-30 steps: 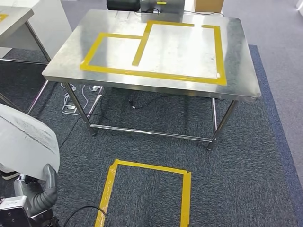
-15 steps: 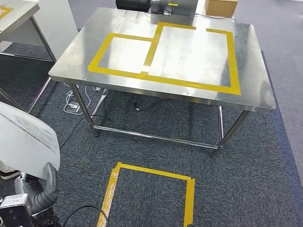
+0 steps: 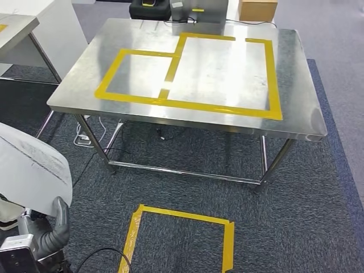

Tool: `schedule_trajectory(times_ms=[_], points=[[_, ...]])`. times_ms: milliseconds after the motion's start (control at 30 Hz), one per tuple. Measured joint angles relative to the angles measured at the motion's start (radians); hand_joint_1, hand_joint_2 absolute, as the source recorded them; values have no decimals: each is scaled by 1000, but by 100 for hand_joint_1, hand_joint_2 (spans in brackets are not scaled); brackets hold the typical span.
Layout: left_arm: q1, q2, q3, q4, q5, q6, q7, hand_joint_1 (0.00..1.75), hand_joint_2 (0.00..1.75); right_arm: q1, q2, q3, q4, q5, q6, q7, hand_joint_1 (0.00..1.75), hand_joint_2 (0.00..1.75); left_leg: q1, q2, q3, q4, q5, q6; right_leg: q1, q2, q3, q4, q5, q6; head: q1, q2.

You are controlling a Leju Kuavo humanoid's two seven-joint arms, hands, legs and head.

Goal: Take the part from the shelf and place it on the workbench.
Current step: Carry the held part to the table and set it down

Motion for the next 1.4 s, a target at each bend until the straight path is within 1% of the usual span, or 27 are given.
schedule_trajectory(times_ms=[33,67,100,200,267,300,367,400,433,467,533,567,600,667,767,800,867,900,933,967,1033,1067,1100,1167,1267,1333,1400], points=[[0,0,0,0,0,0,1,175,175,0,0,0,0,0,3,0,0,0,-1,1,19,-58,35,2,1,1,6,0,-8,5,0,0],[-1,0,0,1,0,0,1,175,175,-1,0,0,0,0,9,0,0,0,-2,2,38,-108,53,6,3,2,10,0,-16,12,-1,0],[-2,0,0,2,0,0,2,175,175,-2,0,0,0,0,16,0,0,0,-4,2,50,-137,55,10,4,2,10,-1,-22,18,0,0],[-1,2,0,3,-1,-2,5,175,175,-6,0,0,0,-2,41,0,0,0,-6,0,63,-156,40,27,2,-1,16,-10,-31,36,6,0],[-1,2,0,3,-1,-2,5,175,175,-8,0,0,0,-3,47,0,0,0,-3,0,72,-164,38,38,1,-2,3,24,-51,45,8,0],[-2,2,0,3,-1,-3,5,175,175,-8,0,0,0,-3,47,0,0,0,-2,1,76,-166,35,43,0,-2,-24,74,-74,48,11,0],[-3,2,0,3,-1,-3,5,175,175,-8,0,0,0,-3,48,0,0,0,-3,2,82,-166,26,51,1,-2,-110,213,-125,51,13,0],[-2,2,0,4,-1,-4,5,175,175,-6,0,0,0,-3,50,0,0,0,-4,2,87,-166,21,53,1,-2,-151,267,-133,52,14,0],[-2,2,0,4,-1,-4,5,175,175,-4,0,0,0,-4,53,1,0,0,-4,1,95,-166,14,53,1,-2,-175,285,-118,51,14,0],[-2,2,0,5,-1,-4,5,175,175,-3,0,0,0,-4,55,1,0,0,-5,0,105,-166,6,52,1,-2,-179,261,-81,48,14,0],[-3,2,0,6,0,-5,5,175,175,-1,-1,0,0,-5,59,1,0,0,-5,-2,130,-166,-12,48,3,-1,-144,140,18,39,14,0],[-5,2,0,6,0,-5,5,175,175,-1,-2,0,0,-6,59,1,0,0,-5,-2,137,-166,-21,44,6,-1,-120,82,47,33,12,0],[-6,2,0,6,1,-5,5,175,175,-2,-3,0,1,-6,59,2,0,0,-5,-2,140,-167,-27,39,9,-1,-103,46,58,28,11,0],[-7,2,0,7,2,-5,5,175,175,-2,-4,0,1,-6,59,3,0,0,-5,-3,143,-172,-32,29,14,-1,-90,26,49,20,8,0],[-10,3,-1,7,1,-5,5,175,175,1,-3,0,1,-3,58,3,0,0,-6,-1,147,-152,-53,13,5,-1,-67,7,42,6,3,0],[-11,3,-1,7,1,-5,5,175,175,0,-3,0,0,-3,58,2,0,0,-5,0,129,-110,-72,8,1,-1,-56,1,38,1,1,0],[-11,4,-1,8,2,-5,4,175,175,-1,-3,0,0,-2,58,2,0,0,-3,1,55,20,-117,0,1,-2,-39,-2,26,-4,-2,0],[-11,5,-1,10,2,-5,4,175,175,0,-3,0,0,-2,58,2,0,0,-2,1,17,75,-127,-3,1,-2,-31,-2,19,-5,-1,0],[-10,5,-1,11,2,-5,5,175,175,1,-3,0,0,-3,58,3,0,0,-1,1,-8,99,-117,-4,1,-1,-22,-2,11,-4,-1,0],[-10,6,-1,12,2,-5,5,175,175,2,-3,0,0,-3,59,3,0,0,-1,1,-15,86,-85,-4,1,0,-10,-2,3,-3,-1,0],[-10,6,-1,13,2,-5,5,175,175,3,-3,0,0,-3,59,3,0,0,0,1,14,-24,11,-1,1,2,11,-3,-14,3,-1,0],[-10,6,-1,13,2,-5,5,175,175,2,-3,0,1,-3,59,3,0,0,-2,2,34,-78,42,2,2,3,17,-3,-23,9,-1,0],[-11,6,-1,14,2,-5,5,175,175,1,-3,0,1,-3,58,2,0,0,-4,3,50,-118,53,7,3,3,20,-3,-30,15,-1,0],[-10,6,-1,15,4,-5,5,175,175,-2,-3,0,1,-2,56,3,0,0,-9,3,62,-145,38,18,4,0,22,-10,-36,26,0,0],[-10,6,-1,15,7,-5,4,175,175,-5,-3,0,0,-1,48,6,0,0,-6,2,78,-164,33,36,3,-2,26,-1,-52,41,3,0],[-12,5,-1,15,8,-7,2,175,175,-8,-3,0,0,-1,48,6,0,0,-3,3,89,-171,28,47,2,-2,-28,96,-96,47,7,0],[-12,5,-1,15,8,-10,2,175,175,-7,-3,0,0,-2,50,6,0,0,-3,4,97,-172,19,53,1,-2,-122,236,-138,50,10,0]])
